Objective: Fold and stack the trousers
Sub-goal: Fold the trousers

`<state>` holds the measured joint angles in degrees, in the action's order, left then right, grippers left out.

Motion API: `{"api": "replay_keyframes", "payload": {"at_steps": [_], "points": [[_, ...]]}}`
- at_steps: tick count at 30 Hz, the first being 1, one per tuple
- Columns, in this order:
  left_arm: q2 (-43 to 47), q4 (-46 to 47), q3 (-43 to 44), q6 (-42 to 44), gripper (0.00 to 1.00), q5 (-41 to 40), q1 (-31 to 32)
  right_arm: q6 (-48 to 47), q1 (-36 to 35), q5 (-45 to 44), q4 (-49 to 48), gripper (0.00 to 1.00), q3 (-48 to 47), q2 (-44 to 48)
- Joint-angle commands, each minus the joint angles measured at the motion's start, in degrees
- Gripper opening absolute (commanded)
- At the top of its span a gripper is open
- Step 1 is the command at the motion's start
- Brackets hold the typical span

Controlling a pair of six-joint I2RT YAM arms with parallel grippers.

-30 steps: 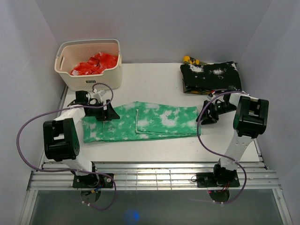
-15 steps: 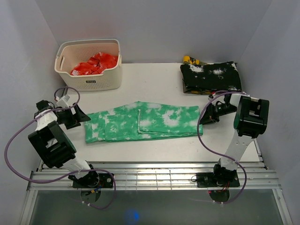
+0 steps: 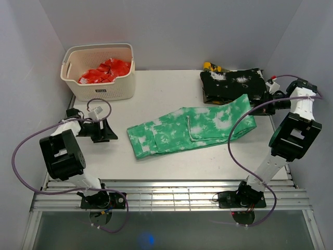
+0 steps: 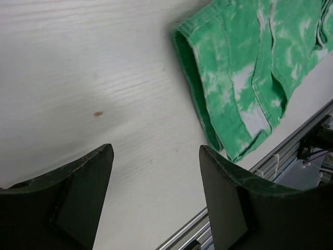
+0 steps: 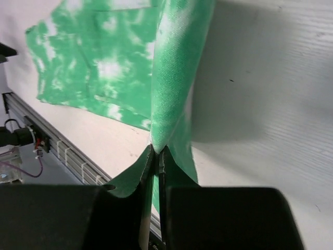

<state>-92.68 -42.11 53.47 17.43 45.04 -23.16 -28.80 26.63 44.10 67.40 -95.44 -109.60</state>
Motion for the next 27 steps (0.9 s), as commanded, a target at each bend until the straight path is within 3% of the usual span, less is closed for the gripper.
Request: {"api": "replay_keyframes", "payload": {"at_steps": [1, 4, 10, 15, 17, 25, 27], "points": [[0.0, 4.9, -0.5, -5.2, 0.77, 3.7, 6.4, -1.5, -1.3, 11.0, 7.7, 0.08, -3.9, 3.9], [-2.9, 8.3, -0.6, -10.8, 0.74, 5.0, 12.8, -1.4, -4.0, 16.1, 7.5, 0.08, -4.0, 6.1], [-9.5, 13.4, 0.8, -19.8, 0.65, 5.1, 16.6, 4.0, -11.4, 25.2, 2.7, 0.08, -1.6, 9.9], [-11.8, 16.9, 1.3, -22.3, 0.54, 5.5, 19.5, 20.1, -22.2, 25.7, -20.9, 0.08, 7.2, 16.3], [-12.1, 17.9, 1.5, -23.6, 0.45, 5.7, 21.1, 27.5, -27.2, 24.3, -31.0, 0.08, 11.2, 17.8], [-15.0, 22.6, 1.8, -28.0, 0.13, 7.1, 24.3, 44.9, -42.7, 16.6, -54.5, 0.08, 18.6, 15.6], [-15.4, 23.8, 1.8, -29.2, 0.02, 7.4, 24.4, 49.5, -46.6, 15.2, -59.0, 0.08, 20.2, 14.4]]}}
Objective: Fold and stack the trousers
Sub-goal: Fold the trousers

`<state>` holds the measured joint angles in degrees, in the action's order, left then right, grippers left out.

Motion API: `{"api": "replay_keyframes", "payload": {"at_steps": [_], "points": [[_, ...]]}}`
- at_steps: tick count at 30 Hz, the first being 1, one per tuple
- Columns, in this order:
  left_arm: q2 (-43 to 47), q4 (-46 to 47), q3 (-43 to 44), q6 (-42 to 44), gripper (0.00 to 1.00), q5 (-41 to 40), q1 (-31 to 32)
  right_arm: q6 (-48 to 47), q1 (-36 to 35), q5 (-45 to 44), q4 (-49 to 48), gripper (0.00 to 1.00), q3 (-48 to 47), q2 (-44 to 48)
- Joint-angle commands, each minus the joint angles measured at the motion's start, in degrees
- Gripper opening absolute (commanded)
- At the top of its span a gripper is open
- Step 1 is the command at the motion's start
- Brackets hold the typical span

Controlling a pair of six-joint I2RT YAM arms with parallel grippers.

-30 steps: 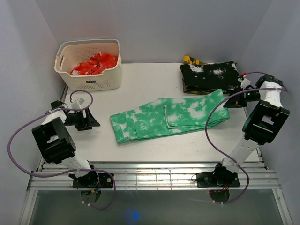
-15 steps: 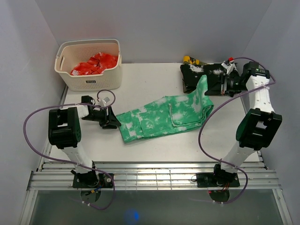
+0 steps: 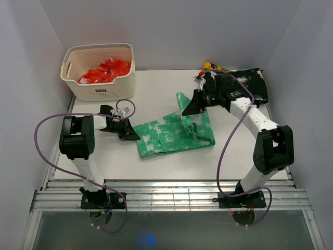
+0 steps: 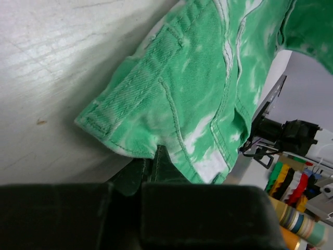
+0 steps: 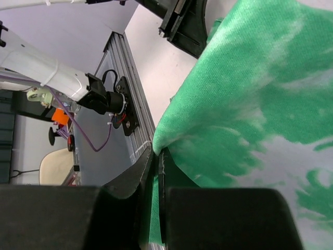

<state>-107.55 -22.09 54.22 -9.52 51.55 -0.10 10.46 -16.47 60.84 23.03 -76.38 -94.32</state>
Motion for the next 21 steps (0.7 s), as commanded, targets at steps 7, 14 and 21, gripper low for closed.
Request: {"api": "replay_keyframes", "payload": {"at_steps": [7, 14, 21], "points": [[-0.6, 5.0, 0.5, -3.0, 0.00, 0.8, 1.5, 19.7, -12.4, -7.0, -27.1, 0.08, 1.9, -7.7], [-1.2, 6.0, 0.1, -3.7, 0.00, 0.5, 1.9, 22.9, -18.5, -11.6, -27.9, 0.08, -1.4, -14.8], [-1.6, 6.7, -0.8, -4.0, 0.00, 0.4, 2.1, 24.8, -22.2, -17.6, -27.5, 0.08, -4.0, -17.9]]}}
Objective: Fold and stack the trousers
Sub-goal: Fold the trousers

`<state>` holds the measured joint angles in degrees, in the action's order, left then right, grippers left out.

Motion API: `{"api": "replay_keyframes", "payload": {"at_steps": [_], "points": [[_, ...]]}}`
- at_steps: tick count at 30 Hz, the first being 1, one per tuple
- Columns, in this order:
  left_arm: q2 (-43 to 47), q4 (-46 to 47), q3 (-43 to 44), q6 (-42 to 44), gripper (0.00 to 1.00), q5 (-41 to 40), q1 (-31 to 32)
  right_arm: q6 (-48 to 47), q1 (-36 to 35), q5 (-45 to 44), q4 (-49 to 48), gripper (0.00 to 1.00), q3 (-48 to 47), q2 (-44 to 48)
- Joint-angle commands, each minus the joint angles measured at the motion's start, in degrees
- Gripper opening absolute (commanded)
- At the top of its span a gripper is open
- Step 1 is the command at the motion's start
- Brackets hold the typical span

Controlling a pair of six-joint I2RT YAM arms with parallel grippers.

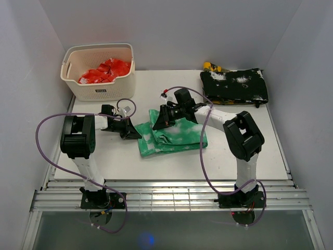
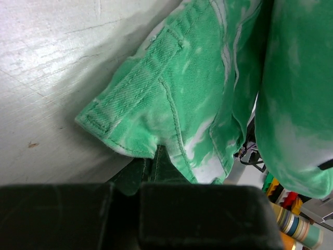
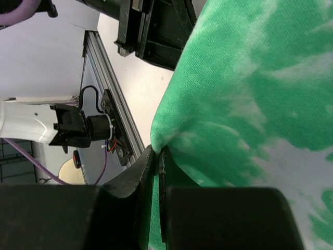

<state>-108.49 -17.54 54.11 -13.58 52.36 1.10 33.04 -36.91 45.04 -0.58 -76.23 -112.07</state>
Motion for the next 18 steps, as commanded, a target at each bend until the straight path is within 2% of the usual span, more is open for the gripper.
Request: {"api": "replay_keyframes", "payload": {"at_steps": [1, 9, 18], "points": [[-0.7, 2.3, -0.8, 0.0, 0.00, -0.4, 0.9, 2.5, -2.0, -2.0, -3.9, 0.08, -4.5, -0.9], [-0.6, 2.7, -1.4, -0.3, 0.00, -0.5, 1.0, 4.0, -6.0, -6.7, 0.1, 0.08, -8.6, -3.4], [-0.8, 3.1, -2.1, -0.1, 0.00, -0.5, 0.9, 9.1, -8.5, -7.2, -0.5, 0.08, -9.7, -4.9]]}}
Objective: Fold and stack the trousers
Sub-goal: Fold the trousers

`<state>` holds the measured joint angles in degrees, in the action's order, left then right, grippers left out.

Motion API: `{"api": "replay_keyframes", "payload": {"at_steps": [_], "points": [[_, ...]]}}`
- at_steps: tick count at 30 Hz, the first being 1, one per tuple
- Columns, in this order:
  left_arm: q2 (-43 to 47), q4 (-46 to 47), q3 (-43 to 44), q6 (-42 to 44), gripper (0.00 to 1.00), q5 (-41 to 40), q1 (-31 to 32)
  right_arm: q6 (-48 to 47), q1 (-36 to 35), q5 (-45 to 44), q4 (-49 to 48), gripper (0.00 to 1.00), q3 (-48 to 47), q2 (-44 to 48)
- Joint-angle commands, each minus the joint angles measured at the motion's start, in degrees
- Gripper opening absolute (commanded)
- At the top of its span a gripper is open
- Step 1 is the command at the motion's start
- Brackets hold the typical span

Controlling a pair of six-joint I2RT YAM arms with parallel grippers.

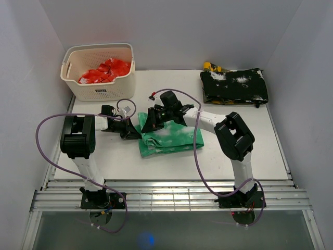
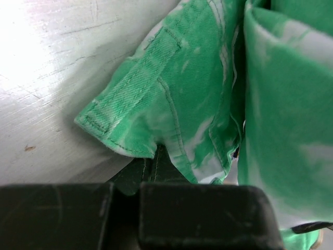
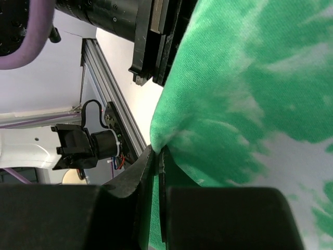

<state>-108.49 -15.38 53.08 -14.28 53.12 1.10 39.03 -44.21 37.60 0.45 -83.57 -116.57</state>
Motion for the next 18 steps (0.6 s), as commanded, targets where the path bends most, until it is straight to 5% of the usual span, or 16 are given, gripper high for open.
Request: {"api": "replay_keyframes", "payload": {"at_steps": [1, 18], "points": [[-0.8, 1.0, -1.2, 0.5, 0.00, -1.4, 1.0, 3.6, -1.8, 0.1, -1.6, 0.08, -2.2, -0.2], [-0.8, 1.7, -2.7, 0.9, 0.00, -1.8, 1.0, 9.8, -3.7, -4.2, 1.1, 0.08, -4.2, -7.7]]}}
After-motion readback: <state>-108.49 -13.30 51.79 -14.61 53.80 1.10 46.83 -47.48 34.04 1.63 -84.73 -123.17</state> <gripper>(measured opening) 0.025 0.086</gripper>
